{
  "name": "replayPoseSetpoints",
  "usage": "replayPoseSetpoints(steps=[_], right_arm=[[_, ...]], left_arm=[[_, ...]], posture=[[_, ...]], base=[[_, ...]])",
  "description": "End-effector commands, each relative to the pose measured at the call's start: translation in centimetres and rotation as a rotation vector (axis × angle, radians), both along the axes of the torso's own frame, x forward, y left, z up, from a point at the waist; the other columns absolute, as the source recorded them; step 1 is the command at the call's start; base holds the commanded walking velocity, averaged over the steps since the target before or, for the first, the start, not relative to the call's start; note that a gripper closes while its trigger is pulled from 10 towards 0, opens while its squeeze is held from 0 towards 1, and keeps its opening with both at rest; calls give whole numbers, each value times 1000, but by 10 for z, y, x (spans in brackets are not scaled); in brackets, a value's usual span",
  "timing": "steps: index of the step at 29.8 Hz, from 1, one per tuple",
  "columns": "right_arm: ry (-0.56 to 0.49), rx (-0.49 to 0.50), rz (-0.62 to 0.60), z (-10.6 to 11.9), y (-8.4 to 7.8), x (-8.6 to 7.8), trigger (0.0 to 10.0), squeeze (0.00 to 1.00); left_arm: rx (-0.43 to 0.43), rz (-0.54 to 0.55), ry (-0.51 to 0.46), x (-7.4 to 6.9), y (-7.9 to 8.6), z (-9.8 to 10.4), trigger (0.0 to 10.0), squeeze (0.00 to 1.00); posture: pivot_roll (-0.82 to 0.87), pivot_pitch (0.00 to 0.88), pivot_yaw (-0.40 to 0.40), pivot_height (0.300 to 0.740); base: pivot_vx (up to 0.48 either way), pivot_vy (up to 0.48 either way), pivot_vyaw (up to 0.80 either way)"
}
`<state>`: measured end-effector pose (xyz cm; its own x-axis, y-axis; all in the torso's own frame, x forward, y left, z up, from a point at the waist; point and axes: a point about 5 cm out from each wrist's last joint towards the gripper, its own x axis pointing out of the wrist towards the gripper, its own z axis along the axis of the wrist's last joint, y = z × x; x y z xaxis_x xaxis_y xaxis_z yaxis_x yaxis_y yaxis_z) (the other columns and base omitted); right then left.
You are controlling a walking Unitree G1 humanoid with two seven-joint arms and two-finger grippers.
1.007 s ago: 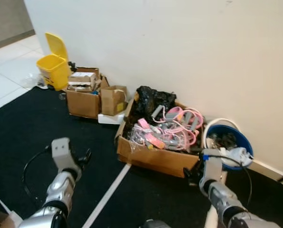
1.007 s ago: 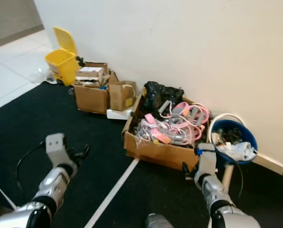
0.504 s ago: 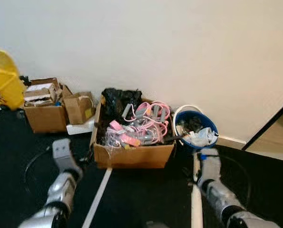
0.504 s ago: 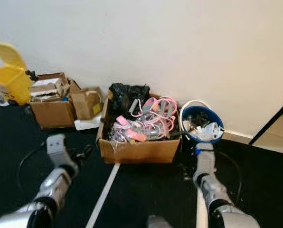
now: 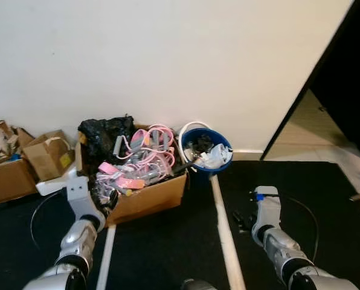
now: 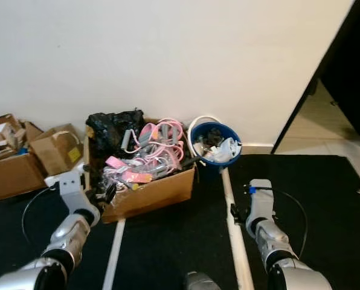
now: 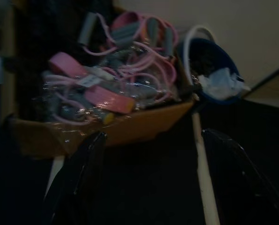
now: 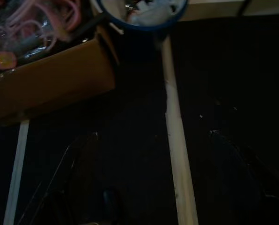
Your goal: Picking trash to rubbish bin
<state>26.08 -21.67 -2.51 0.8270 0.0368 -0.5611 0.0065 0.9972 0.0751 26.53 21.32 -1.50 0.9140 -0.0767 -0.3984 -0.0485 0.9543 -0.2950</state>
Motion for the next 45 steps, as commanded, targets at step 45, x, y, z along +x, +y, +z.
replayPoseSetpoints(steps=[45], right_arm=[[21, 7, 0, -5, 1, -6, 10000, 0]], left_arm=[[10, 0, 59, -8, 1, -8, 10000, 0]], posture=[[0, 0, -20, 740]], base=[[0, 0, -800]])
